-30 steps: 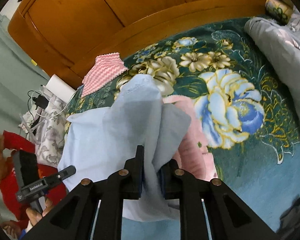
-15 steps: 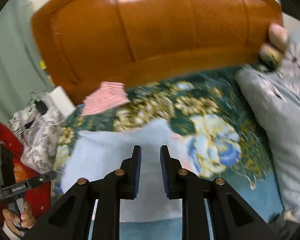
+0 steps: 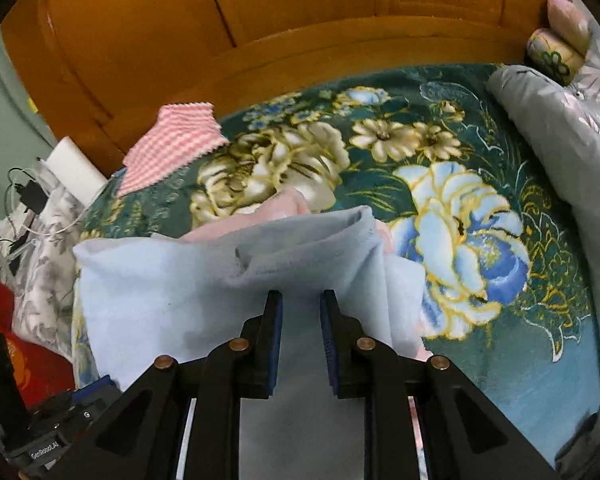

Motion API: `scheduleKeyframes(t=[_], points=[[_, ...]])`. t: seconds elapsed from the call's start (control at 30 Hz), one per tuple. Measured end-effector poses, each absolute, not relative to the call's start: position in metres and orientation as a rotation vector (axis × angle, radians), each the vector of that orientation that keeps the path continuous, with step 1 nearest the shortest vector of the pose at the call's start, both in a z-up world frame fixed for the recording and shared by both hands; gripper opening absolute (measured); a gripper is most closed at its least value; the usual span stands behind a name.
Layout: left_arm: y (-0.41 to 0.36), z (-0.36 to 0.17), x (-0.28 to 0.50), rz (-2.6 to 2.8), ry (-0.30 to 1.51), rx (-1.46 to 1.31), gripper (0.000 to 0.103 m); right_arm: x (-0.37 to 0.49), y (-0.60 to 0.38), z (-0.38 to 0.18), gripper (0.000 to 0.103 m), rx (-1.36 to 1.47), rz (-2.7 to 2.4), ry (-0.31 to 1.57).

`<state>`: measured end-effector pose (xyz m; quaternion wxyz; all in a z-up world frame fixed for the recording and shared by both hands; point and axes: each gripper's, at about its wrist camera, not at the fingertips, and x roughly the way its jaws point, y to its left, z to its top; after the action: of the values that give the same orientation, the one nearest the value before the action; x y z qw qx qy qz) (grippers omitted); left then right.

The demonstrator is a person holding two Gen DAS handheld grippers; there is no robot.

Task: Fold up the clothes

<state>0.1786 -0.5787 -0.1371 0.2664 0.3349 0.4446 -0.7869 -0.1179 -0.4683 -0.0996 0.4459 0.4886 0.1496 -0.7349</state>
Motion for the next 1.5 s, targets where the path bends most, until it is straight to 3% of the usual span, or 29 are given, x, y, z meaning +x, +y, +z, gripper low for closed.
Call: scheduleKeyframes(t=[0.27, 0.33, 0.4, 0.47, 0.57, 0.63, 0.73, 0.87, 0.9, 1.1, 1.17, 1.2, 1.5], points=[[-0.556, -0.116, 0.179, -2.099, 1.082, 0.919, 0.029, -0.078, -0.433, -0.060, 0.020, 1.053, -1.856, 0.304], [-0.545, -0.110, 0.182, -2.094, 1.072, 0.901, 0.031, -0.063, -0.415, -0.055, 0.028, 1.036, -1.855, 0.271], [-0.533, -0.104, 0.184, -2.089, 1.073, 0.884, 0.040, -0.046, -0.398, -0.054, 0.030, 1.034, -1.853, 0.250], [-0.521, -0.102, 0.188, -2.071, 1.106, 0.878, 0.055, -0.032, -0.384, -0.057, 0.031, 1.046, -1.852, 0.256], [-0.504, -0.104, 0.188, -2.056, 1.144, 0.867, 0.057, -0.017, -0.367, -0.068, 0.047, 1.098, -1.831, 0.245], [-0.493, -0.108, 0.189, -2.024, 1.159, 0.863, 0.060, -0.015, -0.359, -0.082, 0.048, 1.188, -1.781, 0.203], [-0.479, -0.117, 0.191, -1.964, 1.200, 0.882, 0.073, -0.007, -0.349, -0.096, 0.050, 1.259, -1.785, 0.210], [-0.460, -0.132, 0.193, -1.917, 1.194, 0.952, 0.074, 0.002, -0.338, -0.102, 0.088, 1.272, -1.848, 0.224], [-0.456, -0.134, 0.193, -1.906, 1.179, 0.963, 0.074, 0.005, -0.336, -0.104, 0.092, 1.273, -1.860, 0.225], [-0.436, -0.140, 0.196, -1.864, 1.073, 0.933, 0.092, 0.021, -0.329, -0.101, 0.093, 1.185, -1.925, 0.301], [-0.431, -0.141, 0.199, -1.832, 1.023, 0.902, 0.101, 0.025, -0.327, -0.097, 0.099, 1.137, -1.967, 0.331], [-0.432, -0.141, 0.199, -1.814, 1.020, 0.897, 0.101, 0.026, -0.326, -0.096, 0.103, 1.116, -1.988, 0.343], [-0.445, -0.143, 0.207, -1.803, 0.987, 0.783, 0.103, 0.035, -0.329, -0.095, 0.103, 1.000, -2.052, 0.442]])
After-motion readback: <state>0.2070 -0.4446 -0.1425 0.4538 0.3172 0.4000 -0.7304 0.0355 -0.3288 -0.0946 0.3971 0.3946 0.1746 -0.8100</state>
